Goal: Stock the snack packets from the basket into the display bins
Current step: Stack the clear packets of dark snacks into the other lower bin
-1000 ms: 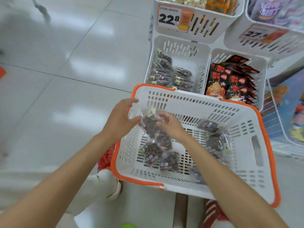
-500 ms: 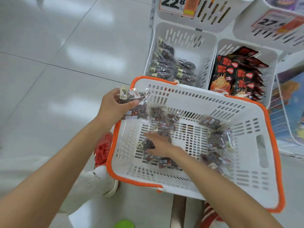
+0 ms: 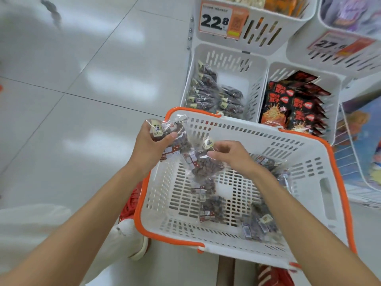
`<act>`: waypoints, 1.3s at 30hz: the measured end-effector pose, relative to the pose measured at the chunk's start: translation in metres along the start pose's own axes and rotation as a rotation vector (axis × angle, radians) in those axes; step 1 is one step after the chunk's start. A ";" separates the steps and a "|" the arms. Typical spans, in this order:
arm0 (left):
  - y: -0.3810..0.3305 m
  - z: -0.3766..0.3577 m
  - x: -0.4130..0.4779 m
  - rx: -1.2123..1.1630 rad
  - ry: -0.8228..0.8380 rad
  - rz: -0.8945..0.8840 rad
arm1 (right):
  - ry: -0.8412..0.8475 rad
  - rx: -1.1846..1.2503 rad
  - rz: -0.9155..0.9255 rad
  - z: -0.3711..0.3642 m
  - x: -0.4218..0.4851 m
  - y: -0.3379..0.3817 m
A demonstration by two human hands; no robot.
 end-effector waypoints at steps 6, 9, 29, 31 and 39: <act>-0.025 -0.001 0.003 -0.077 -0.005 -0.052 | -0.050 -0.121 0.116 0.065 -0.011 0.073; -0.036 -0.001 0.000 -0.057 -0.004 -0.079 | -0.058 -0.139 0.168 0.081 -0.021 0.106; -0.063 -0.114 0.039 0.367 0.661 -0.197 | 0.235 -0.258 0.003 0.086 0.039 0.098; -0.070 -0.130 0.057 0.409 0.660 -0.253 | 0.203 -0.297 0.034 0.102 0.053 0.097; -0.050 -0.153 0.181 0.783 0.232 -0.634 | -0.510 -0.516 0.360 0.148 0.132 0.053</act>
Point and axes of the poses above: each hand's wrist, its own x-axis towards the middle knuckle, its own z-axis out of the back of the hand, y = z × x, the point moved 4 cm from there along x, towards the middle knuckle, and after that the axes turned 11 degrees about -y, right-handed, at the moved point
